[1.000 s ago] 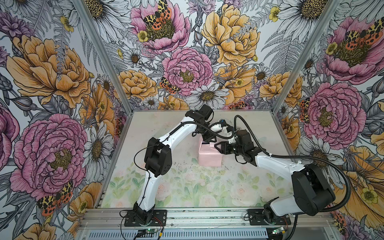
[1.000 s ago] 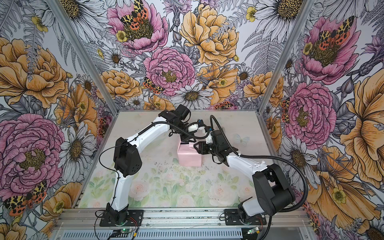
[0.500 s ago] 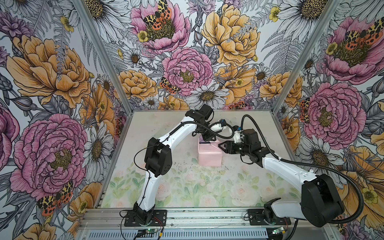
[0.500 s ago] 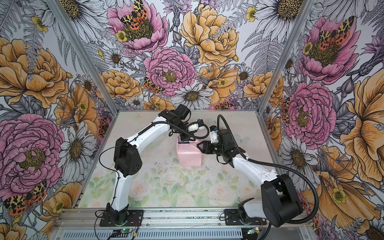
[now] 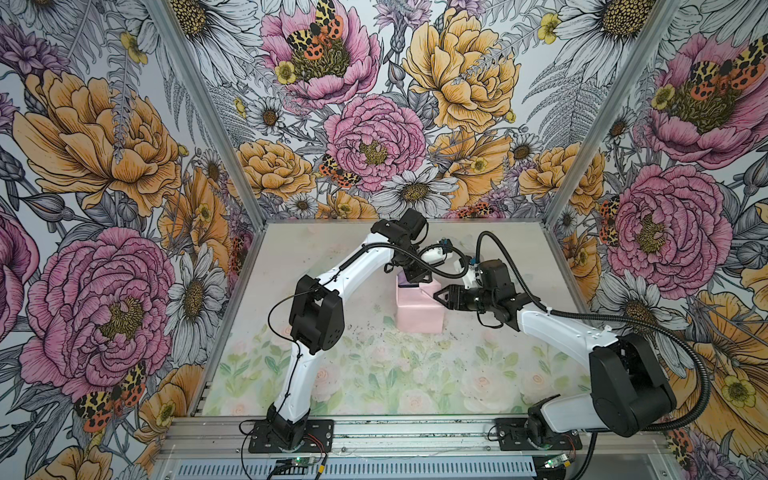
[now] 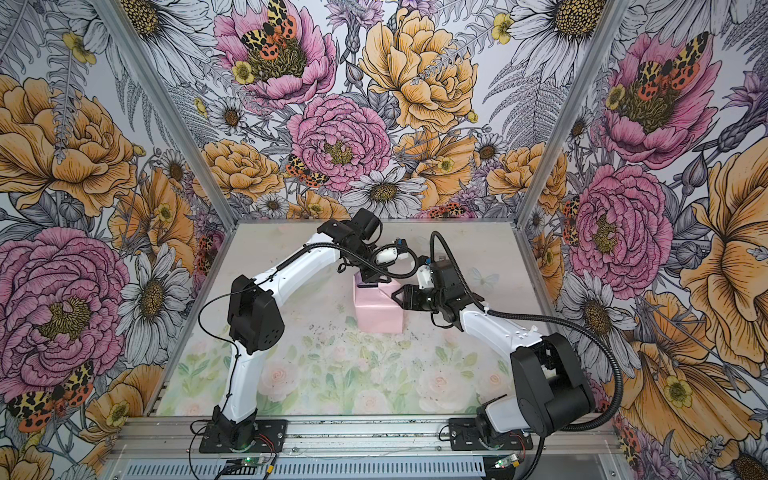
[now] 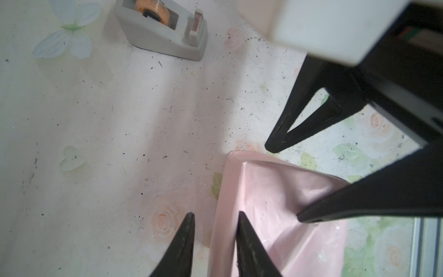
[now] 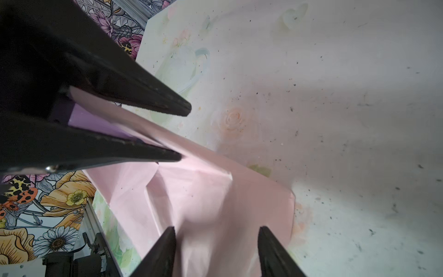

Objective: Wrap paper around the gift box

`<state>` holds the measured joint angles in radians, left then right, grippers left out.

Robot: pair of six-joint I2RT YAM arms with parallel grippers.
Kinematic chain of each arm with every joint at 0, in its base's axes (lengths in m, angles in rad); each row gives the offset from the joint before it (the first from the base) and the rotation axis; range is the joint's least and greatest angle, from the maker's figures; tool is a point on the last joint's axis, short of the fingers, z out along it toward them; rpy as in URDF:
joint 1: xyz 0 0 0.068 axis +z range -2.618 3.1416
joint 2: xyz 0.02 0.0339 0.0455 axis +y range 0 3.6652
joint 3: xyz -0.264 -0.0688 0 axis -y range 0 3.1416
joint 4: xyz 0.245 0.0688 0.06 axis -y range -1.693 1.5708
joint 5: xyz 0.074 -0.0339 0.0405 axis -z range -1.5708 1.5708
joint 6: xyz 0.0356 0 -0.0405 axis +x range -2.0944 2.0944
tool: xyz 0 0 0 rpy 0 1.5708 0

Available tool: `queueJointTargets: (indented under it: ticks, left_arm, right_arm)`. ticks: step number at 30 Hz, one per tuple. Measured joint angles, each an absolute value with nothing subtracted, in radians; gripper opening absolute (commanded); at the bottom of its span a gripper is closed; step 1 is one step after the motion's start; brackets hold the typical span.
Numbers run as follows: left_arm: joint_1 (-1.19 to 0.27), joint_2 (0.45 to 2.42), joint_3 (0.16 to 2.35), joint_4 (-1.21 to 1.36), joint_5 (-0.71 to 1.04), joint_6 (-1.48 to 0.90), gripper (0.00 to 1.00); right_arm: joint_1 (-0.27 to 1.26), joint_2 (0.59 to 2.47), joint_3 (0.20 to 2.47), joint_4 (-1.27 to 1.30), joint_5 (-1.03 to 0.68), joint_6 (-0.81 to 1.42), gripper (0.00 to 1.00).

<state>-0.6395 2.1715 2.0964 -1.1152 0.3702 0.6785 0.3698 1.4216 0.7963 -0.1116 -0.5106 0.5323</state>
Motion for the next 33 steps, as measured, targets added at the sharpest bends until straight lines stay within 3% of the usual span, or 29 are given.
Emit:
queueJointTargets:
  ticks: [3,8,22,25,33]
  left_arm:
    - [-0.64,2.172,2.096,-1.115,0.35,0.68,0.37]
    - [-0.64,2.172,2.096,-1.117,0.321,0.685,0.26]
    - [-0.651,2.172,2.096,-1.119,0.307,0.684,0.25]
    - [-0.651,2.172,2.096,-1.119,0.307,0.68,0.31]
    - [-0.646,2.166,2.121,-1.122,0.306,0.604,0.59]
  right_arm:
    - [0.37,1.423,0.796,-0.11,-0.51,0.531,0.56]
    - [0.37,1.427,0.804,-0.113,-0.509,0.531,0.57]
    - [0.376,1.43,0.888,-0.184,-0.52,0.543,0.58]
    - [0.381,1.462,0.888,-0.191,-0.504,0.538,0.57]
    - [0.381,1.486,0.886,-0.189,-0.489,0.522,0.57]
